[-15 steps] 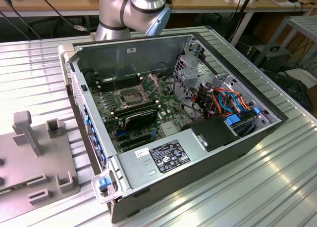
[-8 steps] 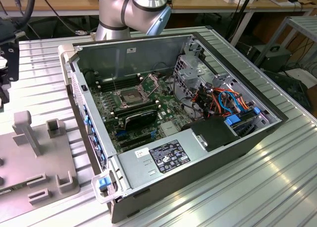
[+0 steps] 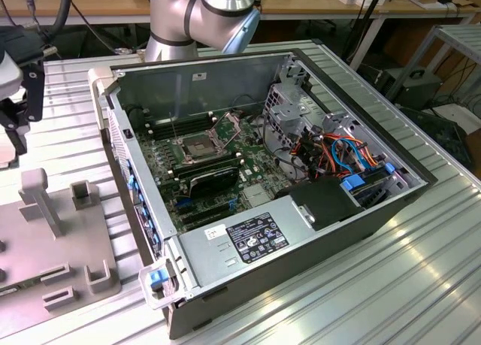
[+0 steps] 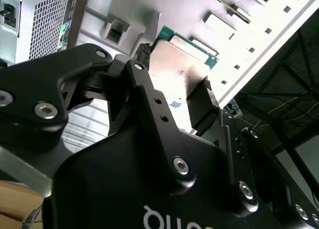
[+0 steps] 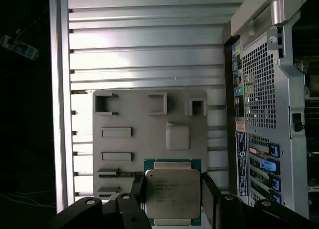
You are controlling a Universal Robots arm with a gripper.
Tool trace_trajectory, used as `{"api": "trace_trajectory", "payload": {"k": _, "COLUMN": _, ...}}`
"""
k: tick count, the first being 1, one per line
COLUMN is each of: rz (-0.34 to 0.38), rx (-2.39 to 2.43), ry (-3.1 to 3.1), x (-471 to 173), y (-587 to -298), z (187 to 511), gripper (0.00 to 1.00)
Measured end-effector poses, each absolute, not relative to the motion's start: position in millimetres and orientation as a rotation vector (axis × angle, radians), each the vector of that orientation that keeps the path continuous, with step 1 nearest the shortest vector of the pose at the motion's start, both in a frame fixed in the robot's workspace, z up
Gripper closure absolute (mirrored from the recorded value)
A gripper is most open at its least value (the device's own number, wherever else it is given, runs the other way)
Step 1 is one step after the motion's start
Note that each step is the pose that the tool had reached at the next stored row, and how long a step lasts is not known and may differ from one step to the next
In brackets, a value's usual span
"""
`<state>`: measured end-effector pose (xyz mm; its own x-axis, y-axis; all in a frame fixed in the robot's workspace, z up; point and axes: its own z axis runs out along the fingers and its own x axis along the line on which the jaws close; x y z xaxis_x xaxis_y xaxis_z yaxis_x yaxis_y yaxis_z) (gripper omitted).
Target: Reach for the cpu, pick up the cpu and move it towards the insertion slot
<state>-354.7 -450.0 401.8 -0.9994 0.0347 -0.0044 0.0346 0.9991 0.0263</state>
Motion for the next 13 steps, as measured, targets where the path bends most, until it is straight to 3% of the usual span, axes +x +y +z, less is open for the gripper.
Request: {"api": "trace_trajectory", "payload": {"k": 13, "rz": 0.041, "rx": 0.054, "ry": 3.136, "x": -339.3, "y": -450.0, "z": 401.7, "gripper": 0.45}}
